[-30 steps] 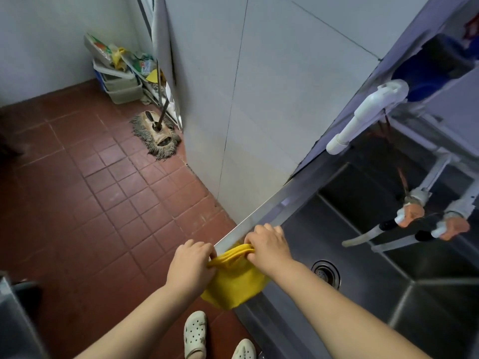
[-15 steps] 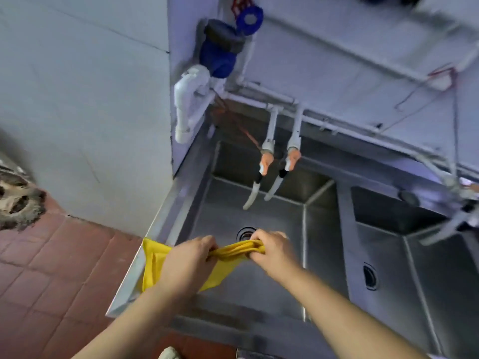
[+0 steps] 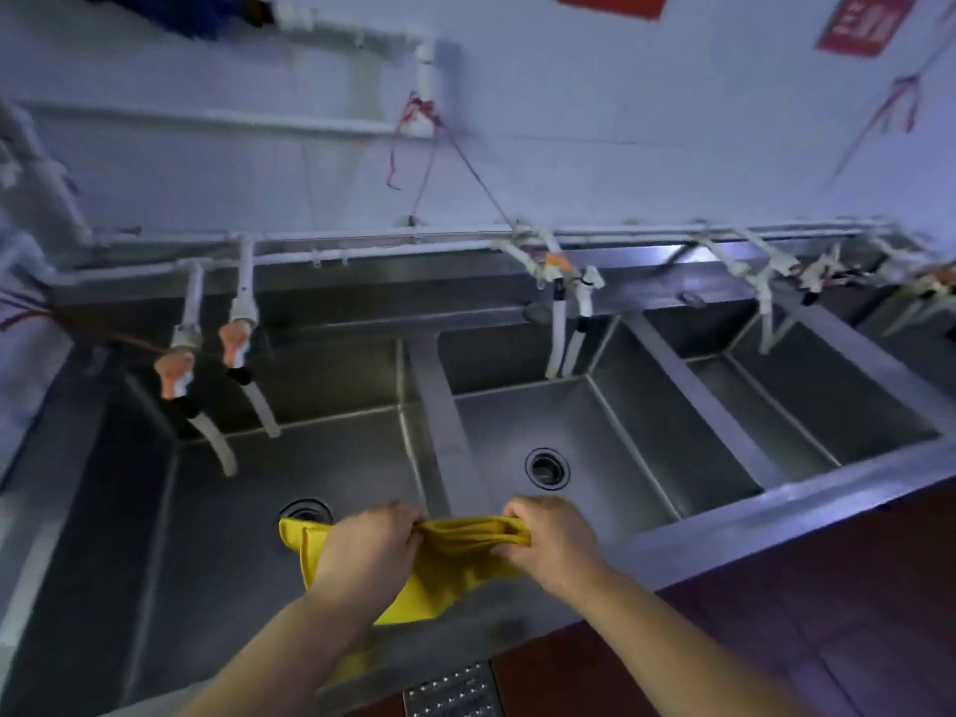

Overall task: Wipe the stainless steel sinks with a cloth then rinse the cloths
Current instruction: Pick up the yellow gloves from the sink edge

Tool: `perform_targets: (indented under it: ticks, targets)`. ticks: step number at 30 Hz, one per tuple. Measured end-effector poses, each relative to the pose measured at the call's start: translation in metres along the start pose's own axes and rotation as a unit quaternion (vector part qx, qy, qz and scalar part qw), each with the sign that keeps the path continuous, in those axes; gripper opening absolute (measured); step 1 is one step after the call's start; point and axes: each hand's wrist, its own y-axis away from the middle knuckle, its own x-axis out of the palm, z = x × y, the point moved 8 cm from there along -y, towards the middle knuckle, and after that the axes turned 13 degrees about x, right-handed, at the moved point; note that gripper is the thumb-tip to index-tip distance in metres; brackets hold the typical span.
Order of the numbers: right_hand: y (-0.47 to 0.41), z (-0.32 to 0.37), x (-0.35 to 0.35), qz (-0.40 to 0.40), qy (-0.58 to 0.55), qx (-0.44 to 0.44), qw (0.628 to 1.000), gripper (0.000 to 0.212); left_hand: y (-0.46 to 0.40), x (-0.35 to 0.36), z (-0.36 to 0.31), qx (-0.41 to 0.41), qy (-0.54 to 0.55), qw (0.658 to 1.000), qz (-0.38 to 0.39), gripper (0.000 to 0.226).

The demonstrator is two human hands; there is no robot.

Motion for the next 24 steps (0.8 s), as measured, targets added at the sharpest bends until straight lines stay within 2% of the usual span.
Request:
perform_targets:
  ticks: [6,11,19,24]
  targets:
    - [0.045,-0.181,-0.077,-0.02,-0.012,0.062,0.998,0.033,-0.078,0.059,-0.177,0.085,-0.008,0.996,0.03,0.016]
    - [0.086,-0.308,-0.149,-0.067,-0.038,0.144,0.987,0.027,-0.137,0.09,-0.317,0.198,0.004,0.979,0.044,0.015]
    - [0.153,-0.472,-0.219,-0.15,-0.06,0.281,0.946,0.029,-0.215,0.149,-0.495,0.332,0.022,0.94,0.071,0.017]
    - [0.179,-0.564,-0.251,-0.188,-0.027,0.349,0.918,0.031,-0.264,0.19,-0.592,0.398,0.061,0.912,0.08,0.013]
